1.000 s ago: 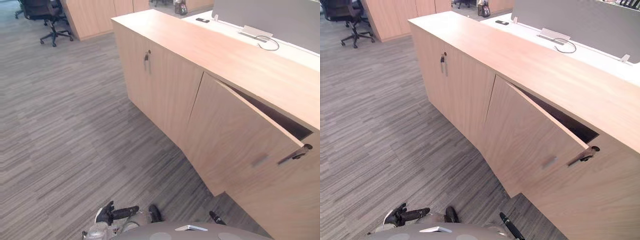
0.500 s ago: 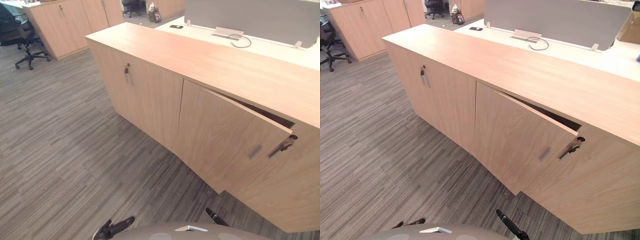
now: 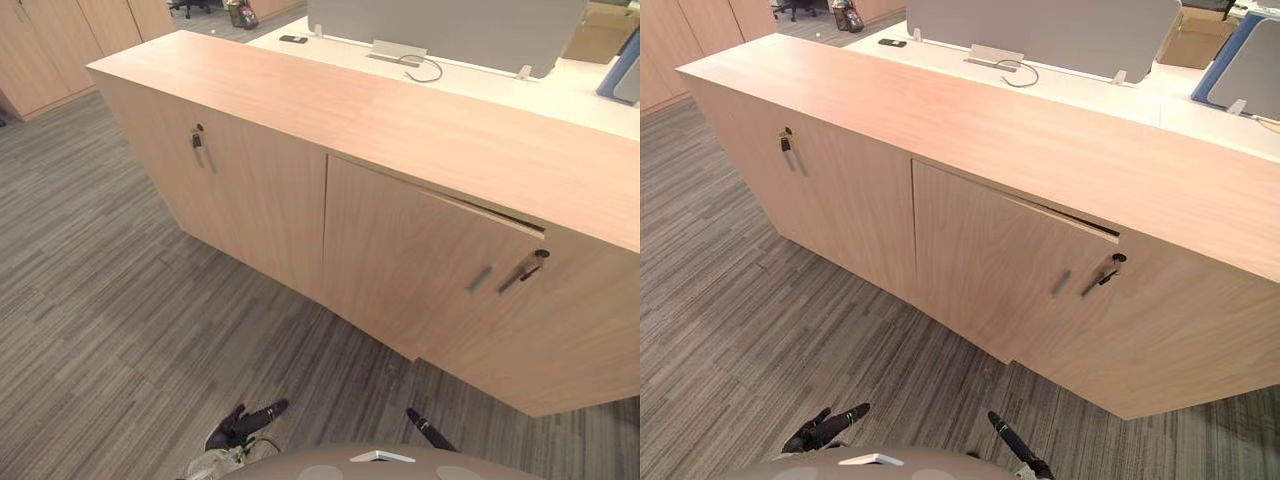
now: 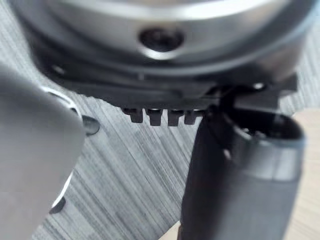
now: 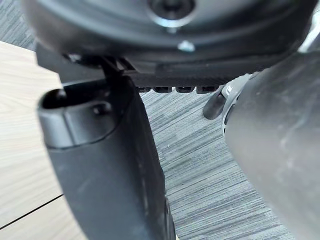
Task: Walk over to the cabinet, pick up the folder, carry it to the office cabinet, place the folder inside the office cabinet, then close the office cabinet door
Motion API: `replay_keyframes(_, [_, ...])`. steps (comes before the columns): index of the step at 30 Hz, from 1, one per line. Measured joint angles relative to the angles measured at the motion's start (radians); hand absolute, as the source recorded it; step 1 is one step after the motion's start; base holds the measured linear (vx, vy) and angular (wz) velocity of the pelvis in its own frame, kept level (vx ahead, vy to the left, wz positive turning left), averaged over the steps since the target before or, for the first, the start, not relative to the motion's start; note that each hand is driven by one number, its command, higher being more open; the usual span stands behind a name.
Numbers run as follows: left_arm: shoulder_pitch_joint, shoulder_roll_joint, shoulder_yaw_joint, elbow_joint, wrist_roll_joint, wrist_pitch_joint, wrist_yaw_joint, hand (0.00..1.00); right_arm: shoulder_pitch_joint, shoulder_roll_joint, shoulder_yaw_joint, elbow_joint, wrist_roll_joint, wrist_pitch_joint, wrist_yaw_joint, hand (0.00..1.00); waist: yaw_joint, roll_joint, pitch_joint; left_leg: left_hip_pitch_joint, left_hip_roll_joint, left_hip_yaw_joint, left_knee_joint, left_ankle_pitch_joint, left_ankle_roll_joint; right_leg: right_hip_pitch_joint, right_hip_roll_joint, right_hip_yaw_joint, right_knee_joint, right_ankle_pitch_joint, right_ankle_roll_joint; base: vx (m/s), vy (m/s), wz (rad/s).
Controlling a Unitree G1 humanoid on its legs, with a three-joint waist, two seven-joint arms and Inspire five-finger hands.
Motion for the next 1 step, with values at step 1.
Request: replay_keyframes(1, [0.000,0.000,0.000,0.000,0.018,-0.007,0.006,1.00,0.000,0.000,0.000,0.000,0.000,0.000,0.000,1.00,0.002,0.000,0.000,0.000,0.000,0.001,0.000,0.000,0.000,0.000,0.000,0.000,0.000,0.000,0.000,-0.05,-0.020,-0.05])
